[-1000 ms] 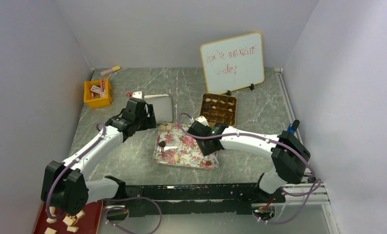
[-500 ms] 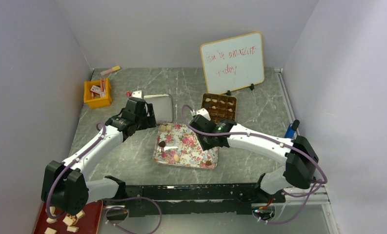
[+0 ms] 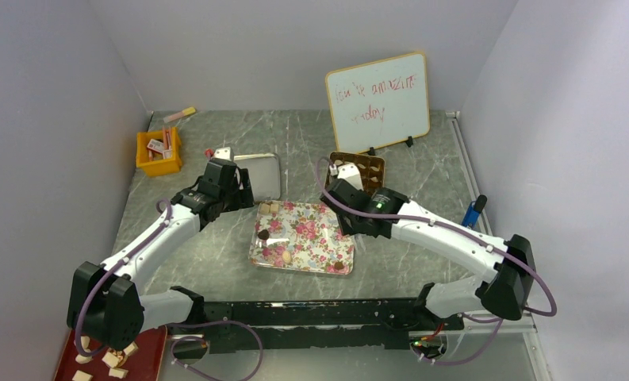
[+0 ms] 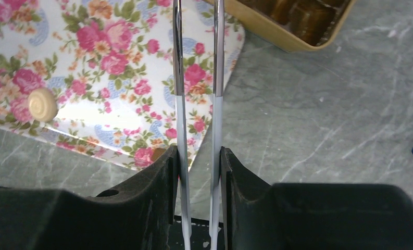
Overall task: Pack the chocolate
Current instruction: Pick up the fake chocolate from the plate, then place the fake chocolate in the packing box.
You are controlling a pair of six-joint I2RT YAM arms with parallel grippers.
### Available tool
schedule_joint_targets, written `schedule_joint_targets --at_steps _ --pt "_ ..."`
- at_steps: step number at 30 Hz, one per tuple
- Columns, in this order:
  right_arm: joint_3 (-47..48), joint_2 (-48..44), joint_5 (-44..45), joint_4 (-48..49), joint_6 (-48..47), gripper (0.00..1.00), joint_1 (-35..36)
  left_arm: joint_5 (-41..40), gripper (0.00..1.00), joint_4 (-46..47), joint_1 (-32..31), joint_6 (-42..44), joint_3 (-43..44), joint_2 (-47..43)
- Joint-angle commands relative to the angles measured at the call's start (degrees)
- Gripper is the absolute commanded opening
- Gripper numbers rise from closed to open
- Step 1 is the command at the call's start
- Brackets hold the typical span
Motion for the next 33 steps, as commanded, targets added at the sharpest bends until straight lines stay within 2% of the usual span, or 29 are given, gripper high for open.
schedule_joint_targets --at_steps 1,16,25,33 --pt "0.9 -3.4 4.8 -2.0 2.6 0.0 -1.9 0.4 0.81 1.0 0.2 -0.1 2.1 -1.5" --pt "-6.1 -6.7 0.7 1.4 -0.2 0.0 -11.7 0.5 0.82 0.6 0.2 0.8 1.9 -2.5" --pt "-8.0 -6.0 -1.6 4.6 -1.5 0.0 -13.7 0.5 0.82 0.6 0.2 0.8 1.5 -2.7" --pt "-7.9 -4.8 -2.1 6.3 -2.8 0.09 -15.5 0.3 0.82 0.8 0.2 0.9 1.3 -2.5"
